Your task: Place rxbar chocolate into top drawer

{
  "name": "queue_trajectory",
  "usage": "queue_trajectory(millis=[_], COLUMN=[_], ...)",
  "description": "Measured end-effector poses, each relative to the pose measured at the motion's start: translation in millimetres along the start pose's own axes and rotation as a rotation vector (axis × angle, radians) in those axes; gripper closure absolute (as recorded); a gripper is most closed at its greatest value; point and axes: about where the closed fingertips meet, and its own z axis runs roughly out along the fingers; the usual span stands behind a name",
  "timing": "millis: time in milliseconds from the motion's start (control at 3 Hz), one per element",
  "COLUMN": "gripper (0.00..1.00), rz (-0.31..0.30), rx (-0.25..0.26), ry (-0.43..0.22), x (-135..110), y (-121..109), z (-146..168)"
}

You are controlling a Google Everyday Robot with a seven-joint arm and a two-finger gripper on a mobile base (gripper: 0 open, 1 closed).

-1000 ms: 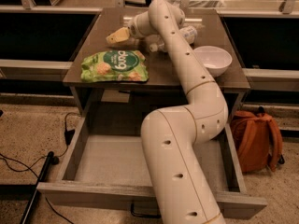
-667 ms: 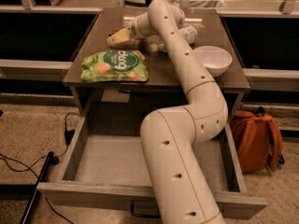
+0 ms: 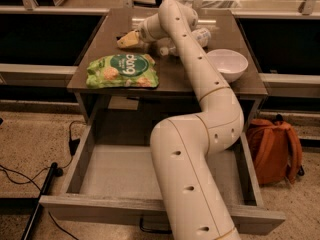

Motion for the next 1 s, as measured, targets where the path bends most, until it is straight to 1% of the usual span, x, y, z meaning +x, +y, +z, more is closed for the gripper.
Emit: queue_trajectory(millis=[333,667,1000], gripper=[0.49,0.80,1.00], rz=[-0.016,-0.047,-0.072], rx=[-0.026,-0.055,-0.069], ry=[-0.013,-0.028,-0.041], x=[-7,-15,-20], y=[11,23,25], z=[2,3,-2])
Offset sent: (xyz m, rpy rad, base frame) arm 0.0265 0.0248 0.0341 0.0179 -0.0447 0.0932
